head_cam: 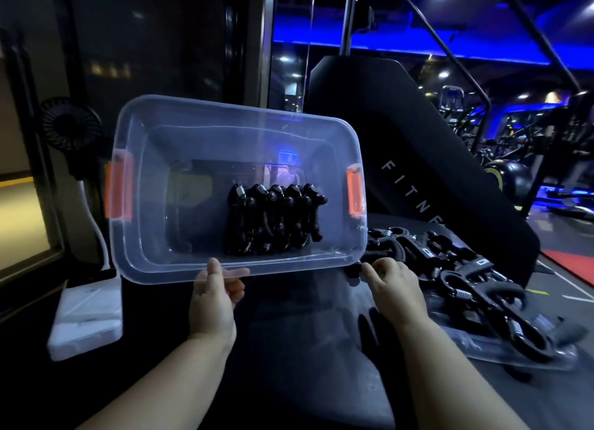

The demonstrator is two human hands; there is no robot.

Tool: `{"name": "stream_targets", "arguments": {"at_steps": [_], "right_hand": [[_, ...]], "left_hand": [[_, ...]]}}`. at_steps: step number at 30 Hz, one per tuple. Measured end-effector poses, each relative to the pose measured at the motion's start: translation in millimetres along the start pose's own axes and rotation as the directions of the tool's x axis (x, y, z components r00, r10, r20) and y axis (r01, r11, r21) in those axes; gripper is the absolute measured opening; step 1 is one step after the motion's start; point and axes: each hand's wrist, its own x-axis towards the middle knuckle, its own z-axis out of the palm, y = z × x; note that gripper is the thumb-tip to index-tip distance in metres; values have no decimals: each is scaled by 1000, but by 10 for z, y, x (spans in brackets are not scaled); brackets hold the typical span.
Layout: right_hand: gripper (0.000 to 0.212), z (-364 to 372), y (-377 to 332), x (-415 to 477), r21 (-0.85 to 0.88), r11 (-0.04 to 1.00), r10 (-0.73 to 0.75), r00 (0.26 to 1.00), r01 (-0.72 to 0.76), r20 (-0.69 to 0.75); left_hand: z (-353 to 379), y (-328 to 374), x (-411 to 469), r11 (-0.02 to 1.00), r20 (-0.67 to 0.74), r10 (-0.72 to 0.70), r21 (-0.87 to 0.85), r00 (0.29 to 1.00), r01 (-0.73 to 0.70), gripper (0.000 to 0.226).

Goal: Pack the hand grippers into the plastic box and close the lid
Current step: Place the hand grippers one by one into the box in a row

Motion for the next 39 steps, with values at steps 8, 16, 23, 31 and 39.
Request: {"name": "stream_targets", "arguments": {"at_steps": [8, 16, 23, 31, 39], "right_hand": [[44, 100, 34, 107, -246, 967, -27, 984, 71, 176], [53, 233, 29, 335, -429, 883, -25, 933, 190, 360], [52, 318, 4, 404, -502, 811, -77, 905, 300, 417], [47, 303, 5, 354, -501, 802, -118, 908, 325, 402], [55, 230, 3, 221, -474, 806, -113, 879, 354, 464]], "left_hand": [[7, -32, 25, 1000, 4, 2, 11, 1000, -2, 29], [-7, -50, 39, 1000, 6, 11, 19, 1000, -11, 29], [-11, -63, 41, 1000, 6, 21, 21, 1000, -21, 30], [-23, -67, 56, 999, 15, 27, 27, 1000, -28, 31], [-19, -78, 61, 999, 15, 23, 23, 1000, -24, 31]]}}
